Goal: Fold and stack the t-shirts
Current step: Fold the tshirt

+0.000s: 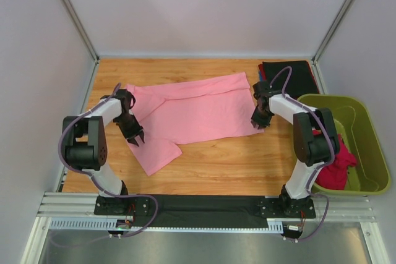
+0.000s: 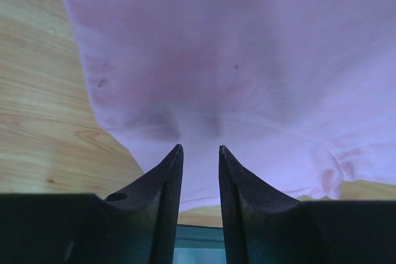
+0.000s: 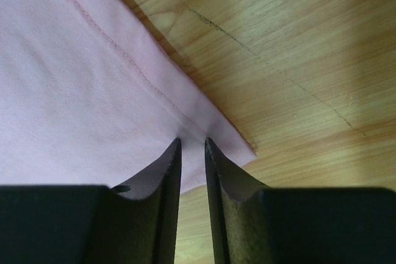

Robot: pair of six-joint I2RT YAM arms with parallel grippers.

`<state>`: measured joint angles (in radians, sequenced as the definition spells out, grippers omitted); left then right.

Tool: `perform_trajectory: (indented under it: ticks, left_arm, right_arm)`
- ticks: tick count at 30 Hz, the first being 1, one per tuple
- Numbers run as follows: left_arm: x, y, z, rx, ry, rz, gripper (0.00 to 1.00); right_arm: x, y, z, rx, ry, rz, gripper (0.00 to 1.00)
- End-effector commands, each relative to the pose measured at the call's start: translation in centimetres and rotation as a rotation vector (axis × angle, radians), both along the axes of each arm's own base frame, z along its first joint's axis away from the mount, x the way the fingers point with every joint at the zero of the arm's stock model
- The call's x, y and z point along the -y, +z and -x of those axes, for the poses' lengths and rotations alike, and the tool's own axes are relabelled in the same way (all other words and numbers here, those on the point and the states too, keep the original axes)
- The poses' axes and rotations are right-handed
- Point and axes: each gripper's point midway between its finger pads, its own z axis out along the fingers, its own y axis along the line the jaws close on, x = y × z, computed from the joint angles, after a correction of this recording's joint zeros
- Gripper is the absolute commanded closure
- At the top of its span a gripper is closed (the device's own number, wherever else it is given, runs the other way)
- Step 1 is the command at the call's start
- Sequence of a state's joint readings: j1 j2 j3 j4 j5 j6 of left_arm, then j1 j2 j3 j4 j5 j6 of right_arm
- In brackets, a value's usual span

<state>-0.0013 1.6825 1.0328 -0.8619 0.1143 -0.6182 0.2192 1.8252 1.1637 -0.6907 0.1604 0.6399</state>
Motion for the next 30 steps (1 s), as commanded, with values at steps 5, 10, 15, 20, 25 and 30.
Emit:
perform_trajectory:
  ticks: [5,10,15,20,25,30]
  left_arm:
    - [-4.1,-1.4,2.0,-0.178,0.063,-0.242,0.64]
    - [-7.1,-1.0,2.5,-0.215,0.038,-0.413,0.64]
    - [-7.5,1.1,1.2,-0.19,0.031,-0.431,0.64]
    - [-4.9,5.0,-4.0,0.067,-0.101,-0.256,0.59]
    - [0.4,11.2,-11.8,0.551,-0.324,-0.001,0.4]
    - [2.4,10.9,-18.6,0.626,-0.494,0.095,0.4]
  right_arm:
    - [1.6,-2.0,3.4,-0.052,-0.04,0.054,0.78]
    - [1.4,-1.7,5.9,-0.069,-0.063,0.045,0.78]
    - [0.7,-1.3,7.5,-0.073,-0.075,0.022,0.78]
    - [0.7,1.6,6.6,-0.053,-0.076,0.029,0.78]
    - [-0.3,5.1,6.1,-0.023,-0.027,-0.026,0.74]
    - [-2.3,7.8,4.9,0.059,0.056,-0.132,0.7]
